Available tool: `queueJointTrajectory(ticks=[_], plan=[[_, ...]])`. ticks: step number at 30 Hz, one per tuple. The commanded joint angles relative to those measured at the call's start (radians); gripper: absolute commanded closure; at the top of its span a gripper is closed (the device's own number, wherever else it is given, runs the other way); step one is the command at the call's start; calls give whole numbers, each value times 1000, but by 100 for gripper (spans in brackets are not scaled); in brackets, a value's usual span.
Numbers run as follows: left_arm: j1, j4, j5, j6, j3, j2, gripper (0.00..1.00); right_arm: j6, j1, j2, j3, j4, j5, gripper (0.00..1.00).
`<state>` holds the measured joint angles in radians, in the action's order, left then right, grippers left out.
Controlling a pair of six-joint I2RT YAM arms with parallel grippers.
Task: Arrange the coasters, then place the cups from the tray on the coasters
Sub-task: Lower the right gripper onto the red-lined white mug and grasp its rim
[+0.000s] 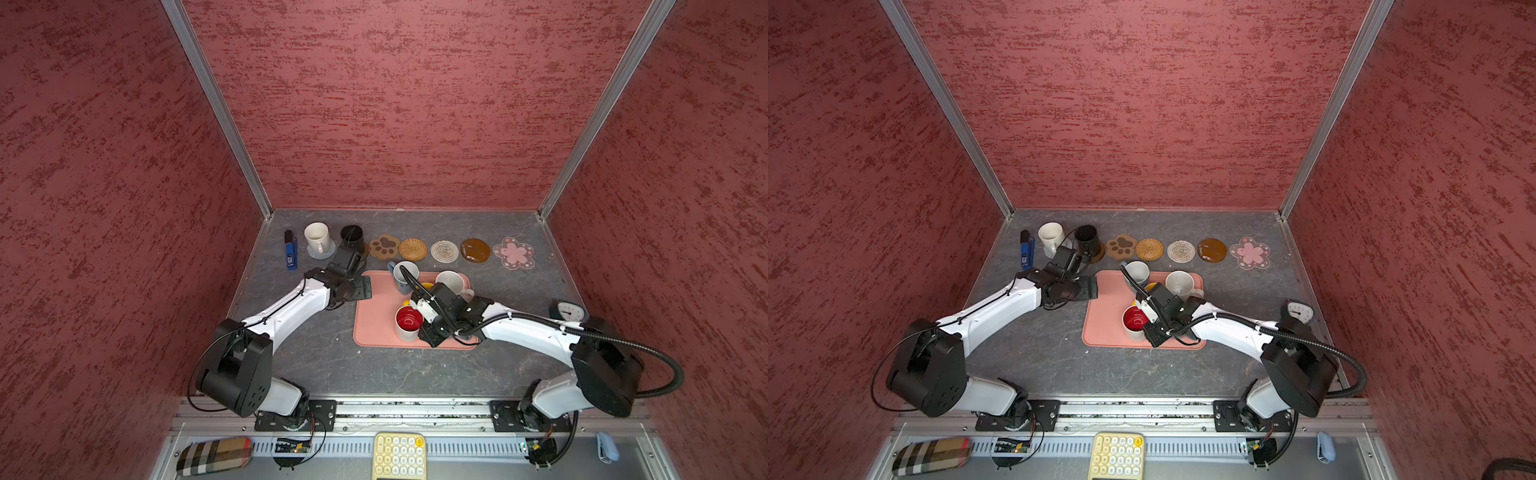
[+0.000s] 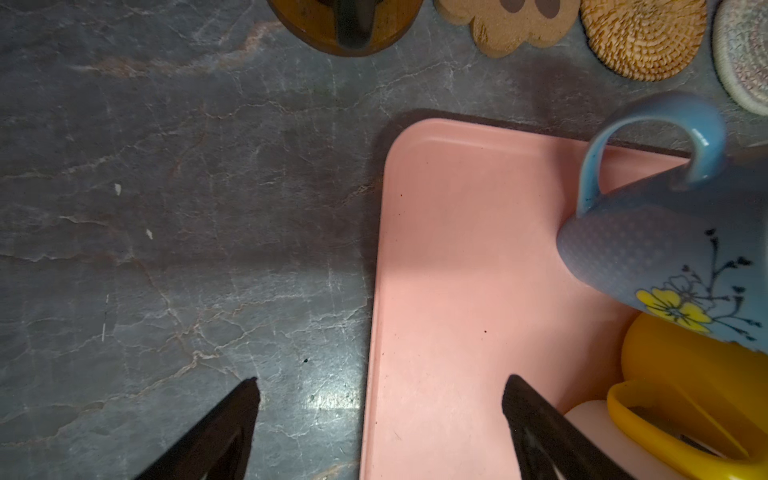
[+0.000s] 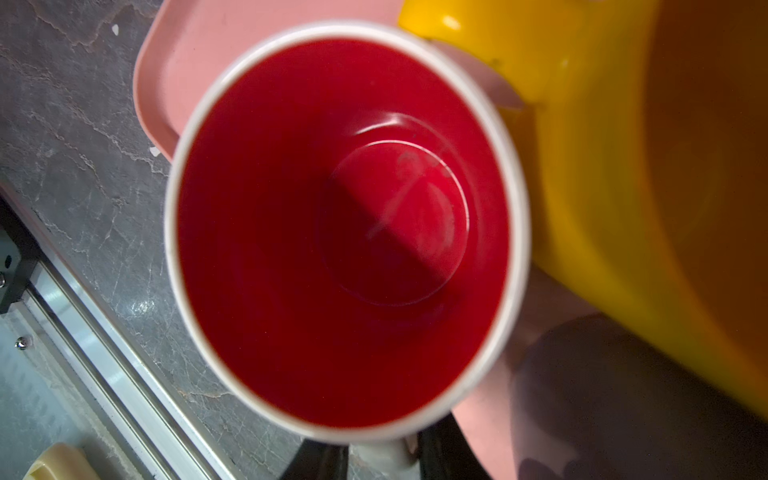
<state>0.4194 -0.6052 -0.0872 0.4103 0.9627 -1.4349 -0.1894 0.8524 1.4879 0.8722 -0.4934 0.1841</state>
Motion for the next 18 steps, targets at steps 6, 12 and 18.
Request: queueJointTrajectory(ticks=[6,12,18], plan=[[-8,-13,5,-5,-14,56,8,0,20,51,54,32,-35,81],[-7,-37,-3,-5,-17,93,8,-17,32,76,81,8,-83,74],[-8,-50,-7,-6,-18,109,7,-56,40,81,105,-17,-136,71]])
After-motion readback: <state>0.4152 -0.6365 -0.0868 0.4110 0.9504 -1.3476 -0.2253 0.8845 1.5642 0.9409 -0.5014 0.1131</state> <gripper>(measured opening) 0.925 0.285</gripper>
